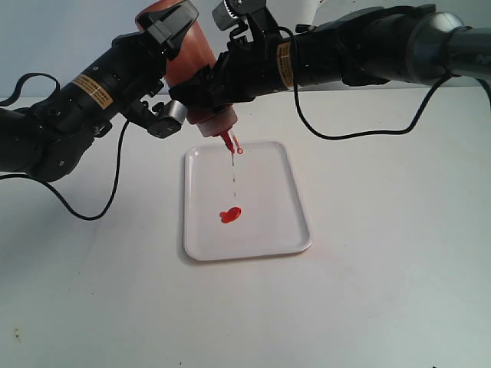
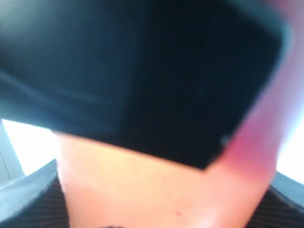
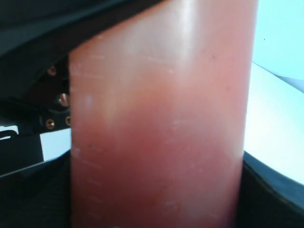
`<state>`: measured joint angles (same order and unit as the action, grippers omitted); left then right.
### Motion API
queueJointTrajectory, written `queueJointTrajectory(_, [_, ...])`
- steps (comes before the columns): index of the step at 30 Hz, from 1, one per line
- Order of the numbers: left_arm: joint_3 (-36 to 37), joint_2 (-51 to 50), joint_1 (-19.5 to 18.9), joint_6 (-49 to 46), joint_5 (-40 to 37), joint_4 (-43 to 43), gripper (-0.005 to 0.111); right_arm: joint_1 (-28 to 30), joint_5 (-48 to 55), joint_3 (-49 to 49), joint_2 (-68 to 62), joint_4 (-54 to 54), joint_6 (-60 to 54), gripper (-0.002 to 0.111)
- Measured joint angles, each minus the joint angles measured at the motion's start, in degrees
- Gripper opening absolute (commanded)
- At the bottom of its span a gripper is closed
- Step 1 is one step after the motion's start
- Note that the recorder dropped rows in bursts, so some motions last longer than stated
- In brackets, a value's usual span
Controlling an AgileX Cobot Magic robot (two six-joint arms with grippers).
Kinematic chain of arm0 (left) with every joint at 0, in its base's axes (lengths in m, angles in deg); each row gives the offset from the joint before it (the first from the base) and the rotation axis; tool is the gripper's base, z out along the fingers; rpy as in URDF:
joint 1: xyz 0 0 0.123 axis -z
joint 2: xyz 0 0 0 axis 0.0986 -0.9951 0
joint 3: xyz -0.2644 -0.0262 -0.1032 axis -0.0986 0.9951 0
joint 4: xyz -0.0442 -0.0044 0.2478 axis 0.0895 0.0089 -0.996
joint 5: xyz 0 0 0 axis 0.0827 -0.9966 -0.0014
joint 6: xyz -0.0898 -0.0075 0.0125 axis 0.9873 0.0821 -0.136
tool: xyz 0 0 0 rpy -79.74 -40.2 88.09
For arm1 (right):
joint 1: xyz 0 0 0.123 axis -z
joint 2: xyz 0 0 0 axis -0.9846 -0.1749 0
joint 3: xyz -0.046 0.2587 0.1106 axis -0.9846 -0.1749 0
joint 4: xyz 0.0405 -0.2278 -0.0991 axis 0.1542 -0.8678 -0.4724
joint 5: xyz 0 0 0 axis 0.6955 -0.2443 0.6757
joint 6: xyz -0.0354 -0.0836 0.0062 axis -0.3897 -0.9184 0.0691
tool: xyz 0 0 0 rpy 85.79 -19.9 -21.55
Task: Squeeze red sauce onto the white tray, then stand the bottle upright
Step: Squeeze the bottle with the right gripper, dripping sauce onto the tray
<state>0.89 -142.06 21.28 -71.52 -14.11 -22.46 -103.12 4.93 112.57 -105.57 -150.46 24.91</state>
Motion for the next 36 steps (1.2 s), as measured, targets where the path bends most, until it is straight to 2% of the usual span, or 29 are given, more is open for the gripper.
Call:
queueJointTrajectory(30, [0.00,0.00,0.22,0.00,-0.03,1.63,0.000,0.00,0.11,0.00,0.00,0.24,0.00,0.001])
queueJointTrajectory(32, [0.00,0.00,0.22,0.00,-0.03,1.63,0.000,0.00,0.11,0.00,0.00,0.24,0.00,0.011])
queueJointTrajectory(33, [0.00,0.00,0.22,0.00,-0.03,1.63,0.000,0.00,0.11,0.00,0.00,0.24,0.00,0.020])
queueJointTrajectory(35, [0.00,0.00,0.22,0.00,-0.03,1.63,0.000,0.00,-0.02,0.00,0.00,0.24,0.00,0.043])
queueJointTrajectory(36, [0.00,0.00,0.22,0.00,-0.03,1.63,0.000,0.00,-0.17,0.00,0.00,0.35,0.00,0.059])
